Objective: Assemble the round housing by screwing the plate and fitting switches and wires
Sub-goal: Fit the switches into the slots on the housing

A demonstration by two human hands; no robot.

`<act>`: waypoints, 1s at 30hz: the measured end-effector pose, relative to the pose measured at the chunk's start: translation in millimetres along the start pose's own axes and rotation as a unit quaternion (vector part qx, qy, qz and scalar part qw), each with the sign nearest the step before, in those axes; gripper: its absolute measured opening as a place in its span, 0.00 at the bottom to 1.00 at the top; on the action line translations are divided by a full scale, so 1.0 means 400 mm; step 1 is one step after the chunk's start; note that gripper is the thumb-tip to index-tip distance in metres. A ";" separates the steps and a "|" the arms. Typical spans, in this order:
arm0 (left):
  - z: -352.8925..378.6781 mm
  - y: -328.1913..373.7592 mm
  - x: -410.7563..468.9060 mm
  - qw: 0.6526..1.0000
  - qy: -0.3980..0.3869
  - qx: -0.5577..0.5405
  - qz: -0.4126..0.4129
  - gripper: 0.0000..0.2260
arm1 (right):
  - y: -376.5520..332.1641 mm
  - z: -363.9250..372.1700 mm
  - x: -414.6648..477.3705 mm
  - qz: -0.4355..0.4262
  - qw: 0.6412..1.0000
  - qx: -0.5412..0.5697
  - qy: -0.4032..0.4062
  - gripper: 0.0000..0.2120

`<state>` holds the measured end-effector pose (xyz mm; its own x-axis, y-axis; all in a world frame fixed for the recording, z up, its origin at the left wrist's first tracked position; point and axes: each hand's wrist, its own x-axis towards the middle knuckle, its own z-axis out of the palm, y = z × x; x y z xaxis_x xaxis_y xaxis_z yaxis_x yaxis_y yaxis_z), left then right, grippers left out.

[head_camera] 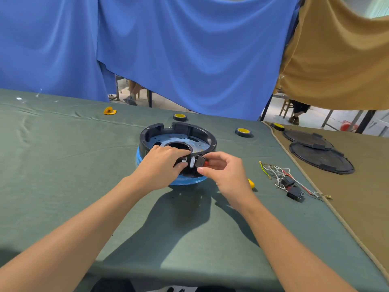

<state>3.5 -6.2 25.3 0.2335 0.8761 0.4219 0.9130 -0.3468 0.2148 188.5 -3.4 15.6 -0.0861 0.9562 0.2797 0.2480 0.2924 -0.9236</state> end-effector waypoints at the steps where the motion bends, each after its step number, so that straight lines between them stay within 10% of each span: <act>1: 0.000 -0.001 0.001 1.000 -0.001 -0.011 -0.002 0.17 | -0.001 0.002 0.002 -0.010 1.000 -0.015 -0.002 0.14; 10: 0.004 -0.003 0.005 0.999 0.017 -0.045 -0.013 0.16 | -0.016 0.024 0.003 -0.109 0.978 -0.178 -0.003 0.06; 30: 0.003 0.006 0.001 0.999 0.018 -0.044 -0.012 0.16 | -0.025 0.028 0.014 -0.054 0.987 -0.147 -0.033 0.11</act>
<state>6.1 -6.2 24.9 0.1987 0.8722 0.4470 0.8845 -0.3560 0.3015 174.7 -1.1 23.2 -0.1872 0.9194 0.3460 0.5016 0.3923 -0.7710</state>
